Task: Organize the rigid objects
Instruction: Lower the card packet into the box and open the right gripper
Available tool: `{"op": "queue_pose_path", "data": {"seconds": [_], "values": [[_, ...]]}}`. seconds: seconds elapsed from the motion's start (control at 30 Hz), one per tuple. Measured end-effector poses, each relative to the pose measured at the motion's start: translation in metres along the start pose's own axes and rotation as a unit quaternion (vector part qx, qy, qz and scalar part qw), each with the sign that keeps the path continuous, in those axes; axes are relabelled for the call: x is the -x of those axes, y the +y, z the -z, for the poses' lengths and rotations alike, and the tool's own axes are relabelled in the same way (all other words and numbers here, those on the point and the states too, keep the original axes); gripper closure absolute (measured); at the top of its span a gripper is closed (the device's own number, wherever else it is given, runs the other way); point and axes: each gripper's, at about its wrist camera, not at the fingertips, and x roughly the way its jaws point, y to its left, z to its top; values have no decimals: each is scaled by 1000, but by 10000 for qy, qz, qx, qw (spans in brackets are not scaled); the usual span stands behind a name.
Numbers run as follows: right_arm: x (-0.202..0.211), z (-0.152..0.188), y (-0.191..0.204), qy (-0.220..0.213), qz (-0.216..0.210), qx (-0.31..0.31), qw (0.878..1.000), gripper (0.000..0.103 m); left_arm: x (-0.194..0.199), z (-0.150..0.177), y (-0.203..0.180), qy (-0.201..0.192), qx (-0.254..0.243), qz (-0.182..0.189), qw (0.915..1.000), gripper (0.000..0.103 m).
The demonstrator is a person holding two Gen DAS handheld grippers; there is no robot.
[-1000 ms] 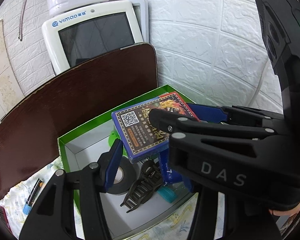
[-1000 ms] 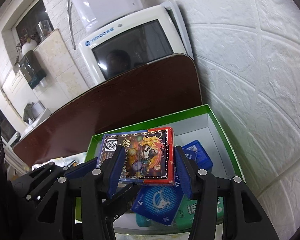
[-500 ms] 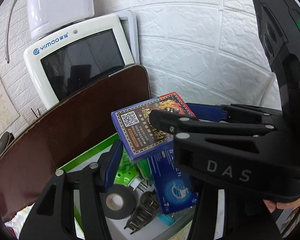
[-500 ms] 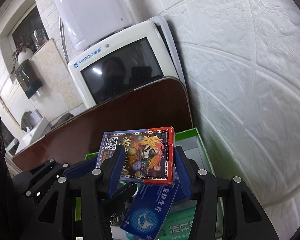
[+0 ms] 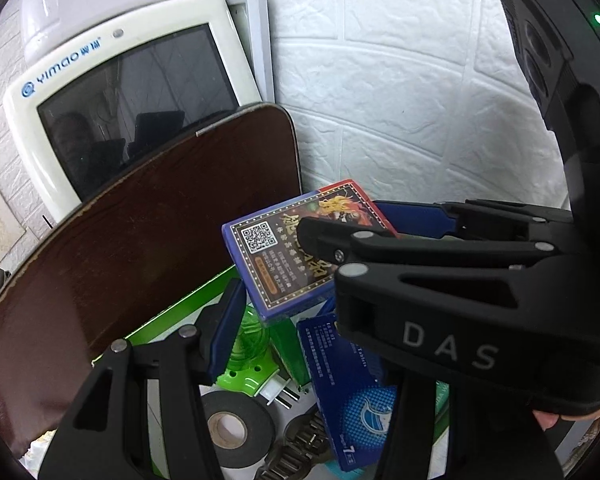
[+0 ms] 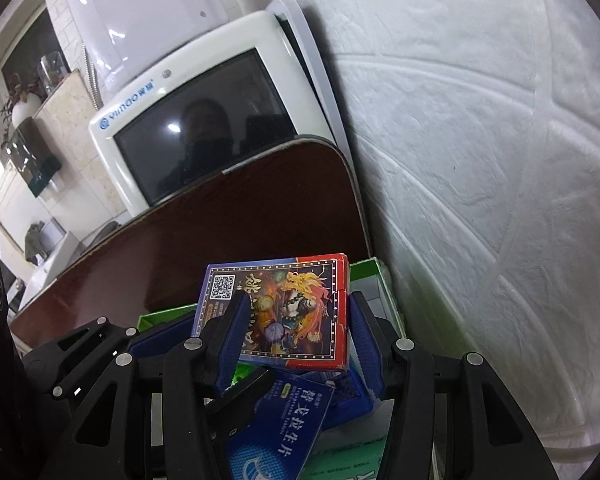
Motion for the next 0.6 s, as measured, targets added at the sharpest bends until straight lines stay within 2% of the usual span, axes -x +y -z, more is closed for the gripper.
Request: {"op": "queue_pose_path", "data": {"seconds": [0.33,0.6], "values": [[-34,-3,-17,313,59,-150,9994,50,-41,-9,7,378,-24,26,9993,52],[-59,-9,-27,552,111,-239,9981,50,-53,-5,5,522,-153,76,9985,52]]}}
